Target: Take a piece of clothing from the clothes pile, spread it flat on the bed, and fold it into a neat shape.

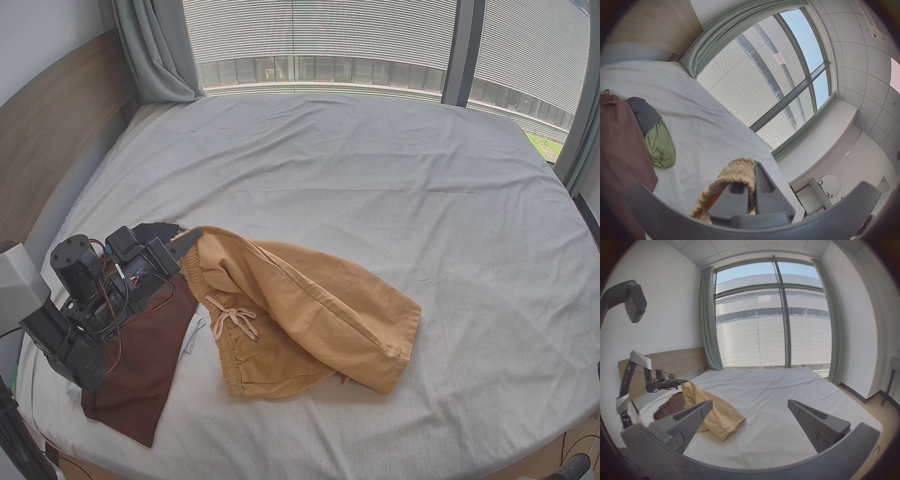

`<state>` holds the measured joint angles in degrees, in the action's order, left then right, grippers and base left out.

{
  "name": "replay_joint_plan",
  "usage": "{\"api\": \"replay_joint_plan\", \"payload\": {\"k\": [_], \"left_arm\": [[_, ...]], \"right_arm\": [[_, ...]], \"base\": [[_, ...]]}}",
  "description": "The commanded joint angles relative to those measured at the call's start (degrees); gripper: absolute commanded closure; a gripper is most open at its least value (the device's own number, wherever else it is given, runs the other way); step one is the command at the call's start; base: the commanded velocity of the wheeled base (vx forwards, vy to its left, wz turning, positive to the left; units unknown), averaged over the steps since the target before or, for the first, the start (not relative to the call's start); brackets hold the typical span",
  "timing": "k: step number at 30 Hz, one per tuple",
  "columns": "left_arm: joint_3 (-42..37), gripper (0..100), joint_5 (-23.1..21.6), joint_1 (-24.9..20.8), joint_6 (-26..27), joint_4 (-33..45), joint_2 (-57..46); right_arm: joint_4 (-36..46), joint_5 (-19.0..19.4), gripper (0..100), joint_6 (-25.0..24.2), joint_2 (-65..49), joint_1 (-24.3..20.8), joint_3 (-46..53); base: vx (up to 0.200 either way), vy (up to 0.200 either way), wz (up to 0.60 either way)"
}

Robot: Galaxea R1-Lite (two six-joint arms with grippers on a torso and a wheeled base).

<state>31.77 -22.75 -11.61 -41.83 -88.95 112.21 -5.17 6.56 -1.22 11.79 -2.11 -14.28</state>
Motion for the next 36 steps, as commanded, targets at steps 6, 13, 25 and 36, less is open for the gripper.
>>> {"api": "replay_joint_plan", "payload": {"k": [6,13,25,36], "left_arm": [[0.40,100,-0.02,0.09,-0.01,-0.08,-0.33],[0.49,100,-0.10,0.97,-0.10,-0.08,-0.42],[0.40,100,-0.02,0.53,0.08,-0.08,-0.42],[-0.04,100,-0.02,0.09,0.34,-0.08,-0.51]], "right_arm": [[-0.37,8.47,0,-1.24,16.78,-1.67,-4.71],[-0.90,17.08,0,-1.33,22.93,-2.29,-6.20],[-1.25,28.51,0,-2.56,31.37,-2.37,-12.00],[-13.20,31.85,0,-2.74,46.04,-2.37,-11.65]], "base": [[0.000,0.000,0.00],[0.000,0.000,0.00],[0.000,0.000,0.00],[0.000,0.000,0.00]]}}
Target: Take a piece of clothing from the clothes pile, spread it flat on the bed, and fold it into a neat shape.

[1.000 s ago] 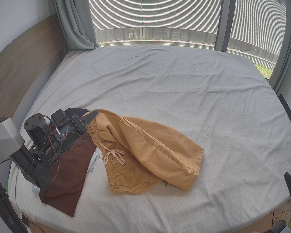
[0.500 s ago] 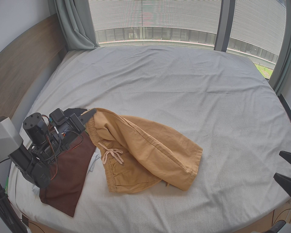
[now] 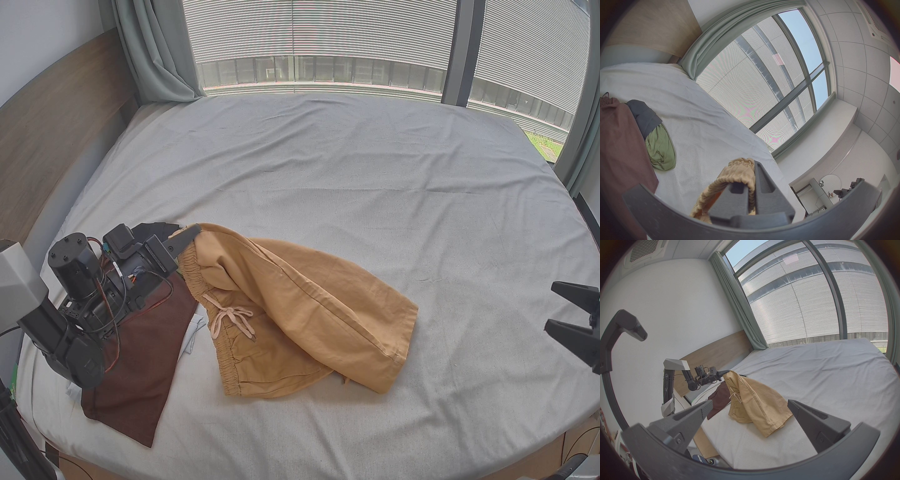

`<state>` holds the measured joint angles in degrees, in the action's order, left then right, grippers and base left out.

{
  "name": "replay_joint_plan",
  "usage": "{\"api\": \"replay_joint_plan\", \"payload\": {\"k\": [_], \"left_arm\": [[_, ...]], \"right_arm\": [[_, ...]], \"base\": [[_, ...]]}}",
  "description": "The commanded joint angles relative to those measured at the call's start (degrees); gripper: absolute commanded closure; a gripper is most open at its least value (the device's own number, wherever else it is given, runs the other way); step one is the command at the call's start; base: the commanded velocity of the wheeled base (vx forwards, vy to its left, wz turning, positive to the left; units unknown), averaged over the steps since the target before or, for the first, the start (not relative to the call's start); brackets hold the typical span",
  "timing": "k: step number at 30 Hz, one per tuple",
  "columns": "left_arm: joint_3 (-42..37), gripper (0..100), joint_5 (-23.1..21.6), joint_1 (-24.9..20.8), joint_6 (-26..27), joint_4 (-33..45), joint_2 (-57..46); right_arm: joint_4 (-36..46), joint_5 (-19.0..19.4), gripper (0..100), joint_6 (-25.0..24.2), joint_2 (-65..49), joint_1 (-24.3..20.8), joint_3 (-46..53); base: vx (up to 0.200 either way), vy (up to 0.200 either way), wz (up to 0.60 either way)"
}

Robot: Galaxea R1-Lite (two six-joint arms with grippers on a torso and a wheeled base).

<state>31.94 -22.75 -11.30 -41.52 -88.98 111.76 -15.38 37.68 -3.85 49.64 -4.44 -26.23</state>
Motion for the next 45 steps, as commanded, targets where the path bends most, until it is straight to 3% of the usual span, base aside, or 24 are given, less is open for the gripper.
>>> {"api": "replay_joint_plan", "payload": {"k": [1,11,18,21,27,33,45], "left_arm": [[-0.21,100,-0.02,-0.21,0.04,-0.05,-0.05],[0.05,100,-0.10,0.14,-0.05,-0.05,0.82],[0.23,100,-0.63,0.67,0.04,-0.05,1.26],[0.05,100,-1.42,1.81,2.32,-0.05,2.32],[-0.30,100,-5.64,4.80,7.95,-0.14,4.52],[0.14,100,-7.05,6.47,8.39,-0.14,5.22],[-0.65,100,-8.01,7.17,8.39,-0.14,5.22]], "right_arm": [[-3.86,1.34,0,-0.10,9.95,-0.05,0.48],[-8.52,4.86,0,-0.98,23.57,-2.15,0.48],[-20.39,4.95,0,-1.77,35.44,-2.51,2.42],[-29.26,4.68,0,-4.15,41.50,-2.59,4.17],[-39.55,3.28,0,-10.91,46.86,-4.18,5.49],[-46.14,-1.21,0,-11.70,53.46,-6.81,6.11],[-58.97,-1.91,0,-16.36,63.56,-9.01,7.95]], "base": [[0.000,0.000,0.00],[0.000,0.000,0.00],[0.000,0.000,0.00],[0.000,0.000,0.00],[0.000,0.000,0.00],[0.000,0.000,0.00],[0.000,0.000,0.00]]}}
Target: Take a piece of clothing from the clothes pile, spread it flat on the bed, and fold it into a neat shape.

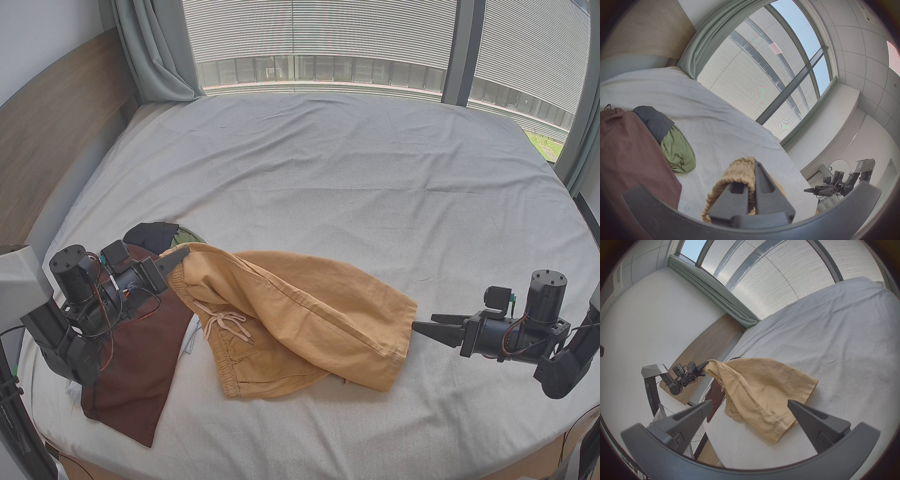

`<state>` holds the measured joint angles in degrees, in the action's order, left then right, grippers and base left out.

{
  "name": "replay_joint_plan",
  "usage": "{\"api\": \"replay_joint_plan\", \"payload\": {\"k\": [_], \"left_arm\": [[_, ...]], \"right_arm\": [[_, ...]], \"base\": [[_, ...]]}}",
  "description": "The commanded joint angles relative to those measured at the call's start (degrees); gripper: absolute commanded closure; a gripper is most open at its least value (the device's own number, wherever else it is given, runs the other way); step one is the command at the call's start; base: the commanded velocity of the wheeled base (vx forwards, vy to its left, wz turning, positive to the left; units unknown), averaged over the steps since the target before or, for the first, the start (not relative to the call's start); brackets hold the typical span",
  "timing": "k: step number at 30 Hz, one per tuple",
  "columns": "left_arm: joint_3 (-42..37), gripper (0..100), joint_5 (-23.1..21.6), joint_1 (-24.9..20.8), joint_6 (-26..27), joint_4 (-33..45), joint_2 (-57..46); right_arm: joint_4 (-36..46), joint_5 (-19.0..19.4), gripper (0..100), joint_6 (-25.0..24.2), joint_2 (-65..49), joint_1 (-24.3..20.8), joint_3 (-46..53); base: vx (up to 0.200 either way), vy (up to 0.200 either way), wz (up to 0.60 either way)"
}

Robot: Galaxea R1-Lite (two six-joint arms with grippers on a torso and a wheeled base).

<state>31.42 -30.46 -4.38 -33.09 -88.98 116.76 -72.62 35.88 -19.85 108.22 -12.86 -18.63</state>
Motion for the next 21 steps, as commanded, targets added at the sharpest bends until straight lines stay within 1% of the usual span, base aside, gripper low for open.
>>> {"api": "replay_joint_plan", "payload": {"k": [1,6,10,17,21], "left_arm": [[-0.04,100,-0.30,0.25,-0.05,-0.14,0.22],[0.31,100,-0.30,0.25,-0.05,-0.14,0.66],[0.40,100,-0.30,0.25,-0.05,-0.14,0.66],[0.31,100,-0.30,0.25,-0.05,-0.14,0.66],[0.23,100,-0.30,0.25,-0.05,-0.14,0.66]], "right_arm": [[-2.44,-0.11,0,-0.54,5.60,-0.59,0.43],[-4.20,-1.25,0,-1.16,7.36,-0.76,1.22],[-5.52,-1.16,0,-1.07,9.03,-1.20,2.28],[-11.32,-1.25,0,-1.07,12.55,-1.11,3.86],[-15.10,-1.42,0,-1.07,16.59,-1.11,4.13]], "base": [[0.000,0.000,0.00],[0.000,0.000,0.00],[0.000,0.000,0.00],[0.000,0.000,0.00],[0.000,0.000,0.00]]}}
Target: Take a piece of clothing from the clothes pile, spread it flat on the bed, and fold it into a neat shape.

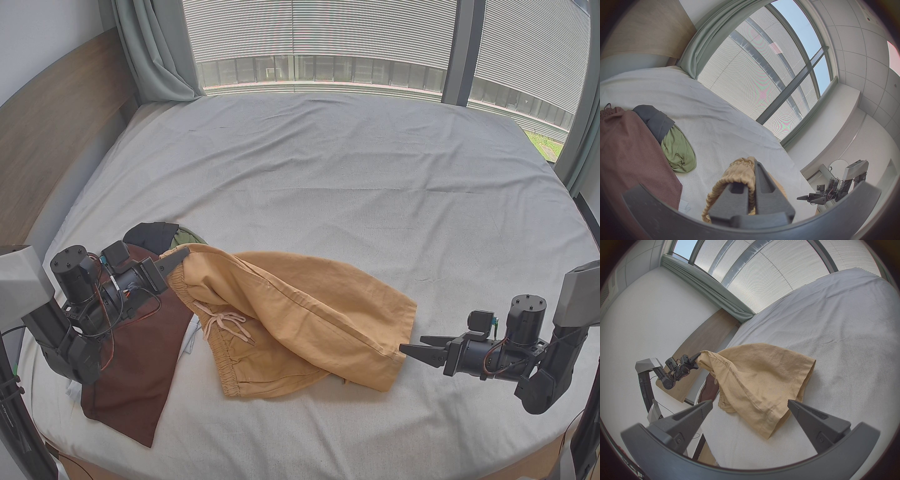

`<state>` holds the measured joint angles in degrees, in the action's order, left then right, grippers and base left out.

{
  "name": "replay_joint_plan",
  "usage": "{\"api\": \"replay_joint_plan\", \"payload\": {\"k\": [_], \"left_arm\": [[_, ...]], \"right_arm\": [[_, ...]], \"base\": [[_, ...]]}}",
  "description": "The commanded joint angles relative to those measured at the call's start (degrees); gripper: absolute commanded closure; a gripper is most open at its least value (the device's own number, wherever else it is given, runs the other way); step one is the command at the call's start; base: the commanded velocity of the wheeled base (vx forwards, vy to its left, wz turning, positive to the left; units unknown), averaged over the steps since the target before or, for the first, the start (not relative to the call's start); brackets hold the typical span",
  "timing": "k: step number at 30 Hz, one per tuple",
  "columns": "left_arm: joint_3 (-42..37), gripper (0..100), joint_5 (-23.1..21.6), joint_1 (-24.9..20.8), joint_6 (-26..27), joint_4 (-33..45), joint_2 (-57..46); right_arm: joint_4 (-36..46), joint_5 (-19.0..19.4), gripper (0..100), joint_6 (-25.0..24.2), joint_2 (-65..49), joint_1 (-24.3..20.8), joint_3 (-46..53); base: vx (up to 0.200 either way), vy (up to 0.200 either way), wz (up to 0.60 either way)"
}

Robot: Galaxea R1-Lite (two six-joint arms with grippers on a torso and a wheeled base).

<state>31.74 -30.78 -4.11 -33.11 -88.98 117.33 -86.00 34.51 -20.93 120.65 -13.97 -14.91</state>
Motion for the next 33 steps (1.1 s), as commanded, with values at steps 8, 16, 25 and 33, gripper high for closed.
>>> {"api": "replay_joint_plan", "payload": {"k": [8,16,25,33], "left_arm": [[-0.28,100,0.02,-0.02,-0.03,-0.14,0.09],[-0.28,100,0.02,-0.02,-0.03,-0.14,0.09],[-0.28,100,0.02,-0.02,0.06,-0.14,0.00],[-0.46,100,0.02,-0.20,0.06,-0.14,0.18]], "right_arm": [[-2.15,-0.23,0,-0.07,5.91,-0.97,0.32],[-2.24,-0.15,0,-0.16,8.64,-1.85,-0.65],[-2.24,-0.23,0,-0.78,9.34,-3.87,-1.00],[-2.24,-0.15,0,-3.41,10.66,-5.45,-2.49]], "base": [[0.000,0.000,0.00],[0.000,0.000,0.00],[0.000,0.000,0.00],[0.000,0.000,0.00]]}}
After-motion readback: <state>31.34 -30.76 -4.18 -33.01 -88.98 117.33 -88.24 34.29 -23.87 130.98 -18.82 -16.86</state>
